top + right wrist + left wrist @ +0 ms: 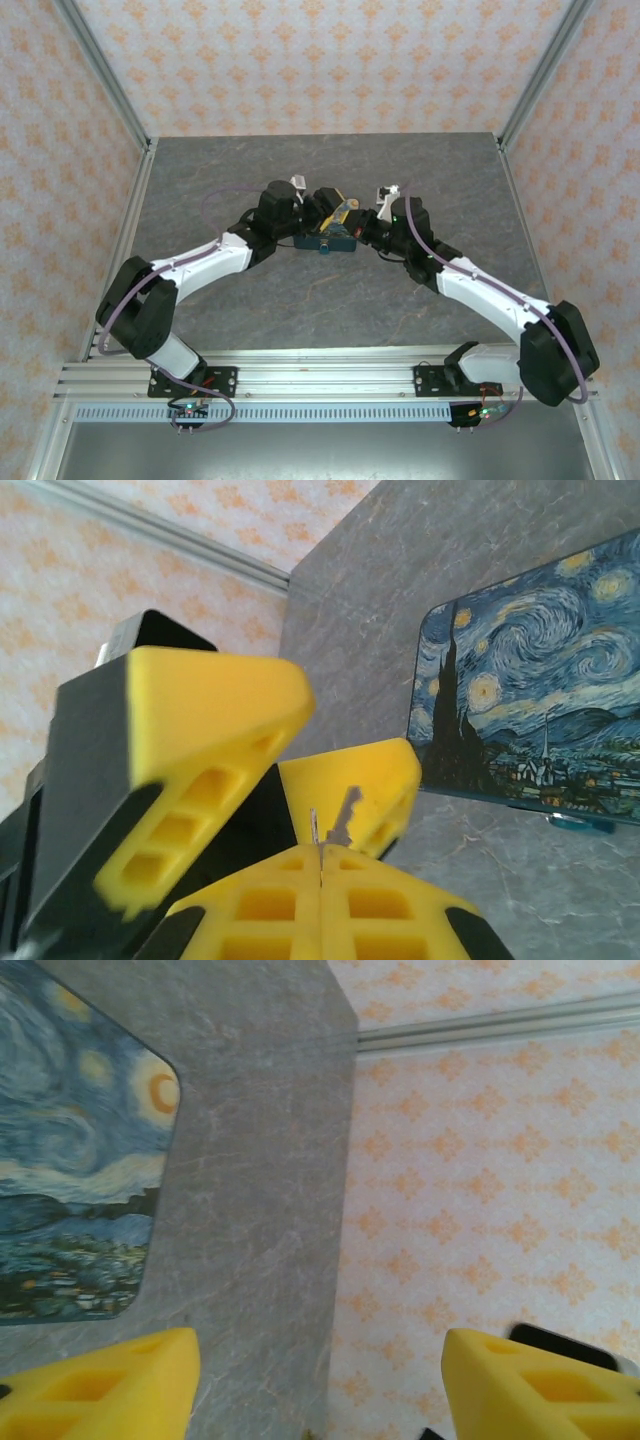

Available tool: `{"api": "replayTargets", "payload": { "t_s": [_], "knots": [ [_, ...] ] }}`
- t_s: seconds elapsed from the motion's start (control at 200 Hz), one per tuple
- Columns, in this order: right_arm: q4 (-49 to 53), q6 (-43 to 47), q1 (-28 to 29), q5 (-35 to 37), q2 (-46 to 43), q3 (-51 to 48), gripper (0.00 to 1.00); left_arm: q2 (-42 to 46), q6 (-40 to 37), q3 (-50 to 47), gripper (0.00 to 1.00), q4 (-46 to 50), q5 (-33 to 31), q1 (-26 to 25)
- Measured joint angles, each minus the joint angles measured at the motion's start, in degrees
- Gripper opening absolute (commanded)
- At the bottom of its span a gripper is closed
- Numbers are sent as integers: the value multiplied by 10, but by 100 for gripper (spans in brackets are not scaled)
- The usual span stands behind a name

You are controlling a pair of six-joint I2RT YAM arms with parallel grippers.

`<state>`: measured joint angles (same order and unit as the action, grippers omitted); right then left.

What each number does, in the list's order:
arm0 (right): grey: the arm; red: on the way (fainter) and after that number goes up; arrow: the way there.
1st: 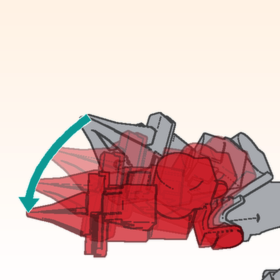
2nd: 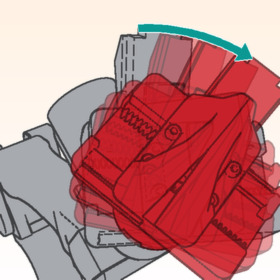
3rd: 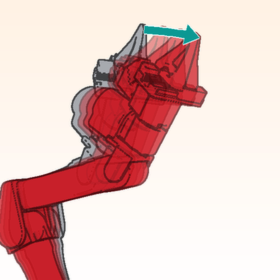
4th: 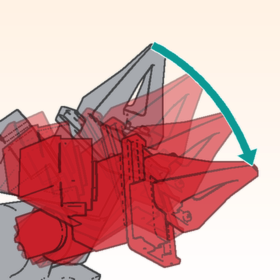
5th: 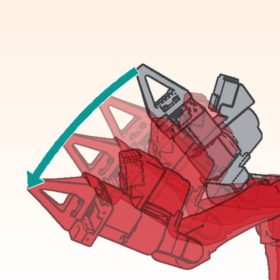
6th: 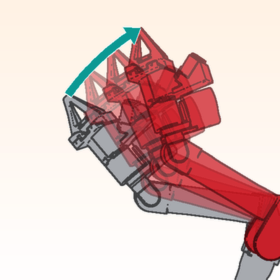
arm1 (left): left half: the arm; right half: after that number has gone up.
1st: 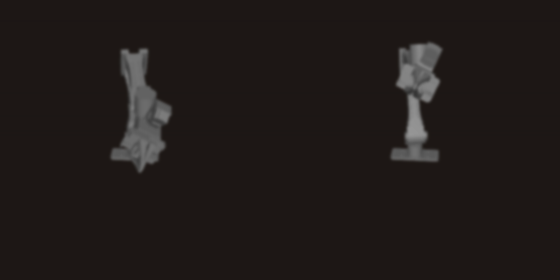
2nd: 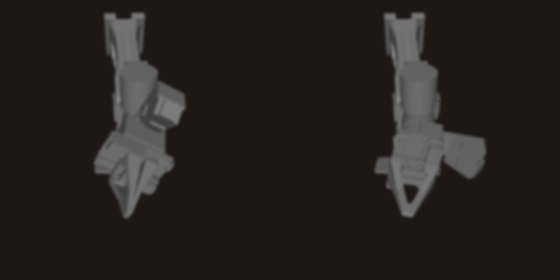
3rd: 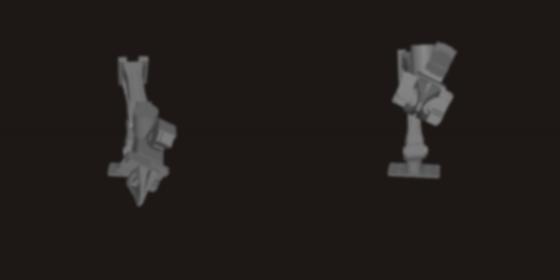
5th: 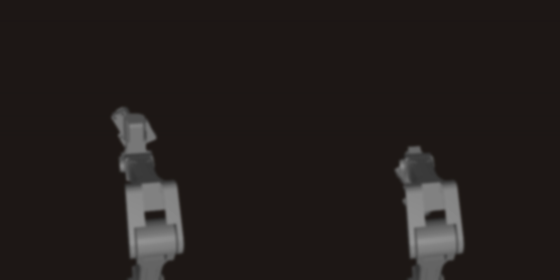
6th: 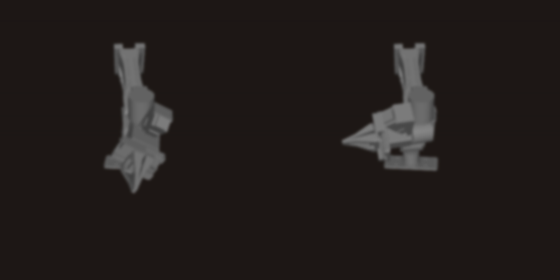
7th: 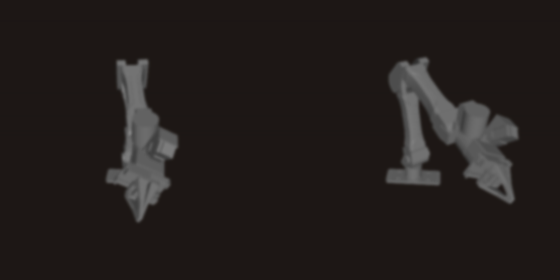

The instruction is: Unlock the padlock with the key

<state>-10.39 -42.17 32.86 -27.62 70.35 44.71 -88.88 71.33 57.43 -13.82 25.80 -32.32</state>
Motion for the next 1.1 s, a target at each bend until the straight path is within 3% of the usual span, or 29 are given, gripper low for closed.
{"api": "replayTargets", "payload": {
  "t_s": [0.21, 0.525, 0.756, 1.101],
  "knots": [
    [70, 134, 2, 2, -14, 34, 0, 14, 47, 28, 65, 83, 35, 20],
    [140, 265, 33, 30, -14, 57, 0, 14, 112, 30, 52, 114, 70, 21],
    [177, 320, 66, 63, 12, 107, 0, 14, 122, 42, 41, 125, 82, 19],
    [217, 350, 71, 99, 42, 126, 0, 14, 126, 43, 23, 142, 83, 19]
  ]
}}
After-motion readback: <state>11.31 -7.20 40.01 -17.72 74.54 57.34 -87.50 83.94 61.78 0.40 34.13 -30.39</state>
